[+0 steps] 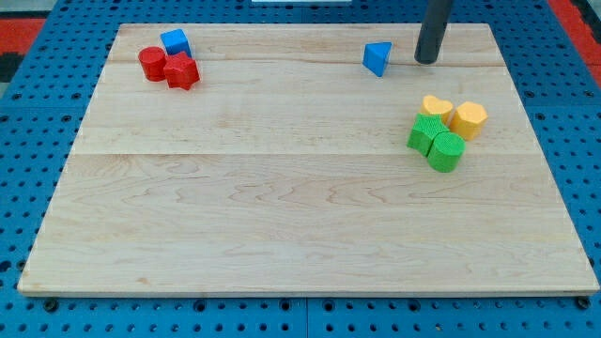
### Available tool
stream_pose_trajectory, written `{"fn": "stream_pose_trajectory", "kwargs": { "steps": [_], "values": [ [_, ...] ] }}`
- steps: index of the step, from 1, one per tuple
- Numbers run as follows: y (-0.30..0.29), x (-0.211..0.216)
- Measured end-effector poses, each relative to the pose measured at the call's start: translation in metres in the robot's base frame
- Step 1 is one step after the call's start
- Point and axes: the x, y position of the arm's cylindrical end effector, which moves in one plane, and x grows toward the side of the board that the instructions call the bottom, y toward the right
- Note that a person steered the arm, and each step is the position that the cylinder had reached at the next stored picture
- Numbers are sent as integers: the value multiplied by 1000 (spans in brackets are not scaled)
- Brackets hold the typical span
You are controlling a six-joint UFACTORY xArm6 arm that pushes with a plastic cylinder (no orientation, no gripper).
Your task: Push the blue triangle into the red star
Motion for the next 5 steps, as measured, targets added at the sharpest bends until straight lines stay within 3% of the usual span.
{"fn": "stream_pose_trajectory", "kwargs": {
  "steps": [2,4,5],
  "values": [
    [-5,0],
    [-170,3],
    [-170,12]
  ]
}}
